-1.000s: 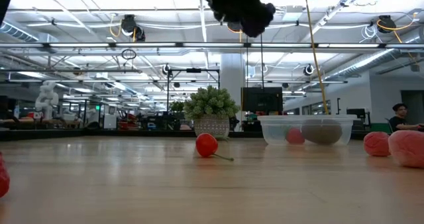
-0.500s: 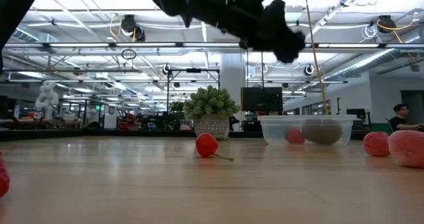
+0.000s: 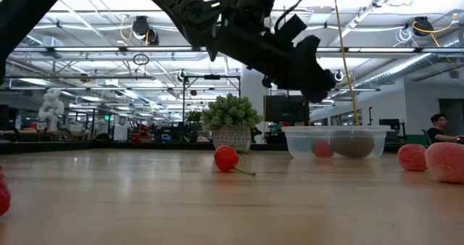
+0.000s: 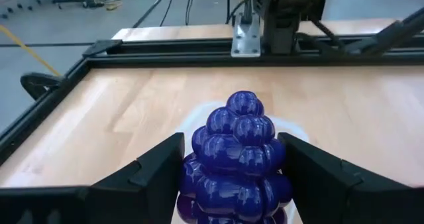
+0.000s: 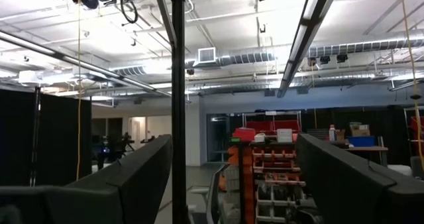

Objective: Pick and placing Produce into tupperware
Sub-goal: Put the grapes into the transparent bin

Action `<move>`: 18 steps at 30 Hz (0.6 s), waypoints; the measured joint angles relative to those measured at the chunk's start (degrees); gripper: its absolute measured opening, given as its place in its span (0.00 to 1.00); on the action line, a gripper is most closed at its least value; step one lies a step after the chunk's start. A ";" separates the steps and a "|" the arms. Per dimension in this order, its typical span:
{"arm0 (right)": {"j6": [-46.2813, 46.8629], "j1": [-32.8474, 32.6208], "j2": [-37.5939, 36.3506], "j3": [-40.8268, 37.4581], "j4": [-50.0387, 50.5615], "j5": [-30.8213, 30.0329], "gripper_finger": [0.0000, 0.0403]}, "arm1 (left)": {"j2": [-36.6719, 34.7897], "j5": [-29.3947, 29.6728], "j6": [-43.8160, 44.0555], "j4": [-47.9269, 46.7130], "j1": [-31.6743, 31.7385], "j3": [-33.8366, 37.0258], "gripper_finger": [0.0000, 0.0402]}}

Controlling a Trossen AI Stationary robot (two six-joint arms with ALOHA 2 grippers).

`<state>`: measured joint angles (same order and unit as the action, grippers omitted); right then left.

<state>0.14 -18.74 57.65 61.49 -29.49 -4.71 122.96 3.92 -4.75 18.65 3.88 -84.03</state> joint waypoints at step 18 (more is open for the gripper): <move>0.22 0.00 0.02 0.00 2.03 0.00 0.77 | 1.70 2.29 0.51 -2.36 0.77 -0.02 0.60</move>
<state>0.36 -18.74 57.67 61.49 -27.46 -4.71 124.66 6.21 -4.24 16.30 4.64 -84.05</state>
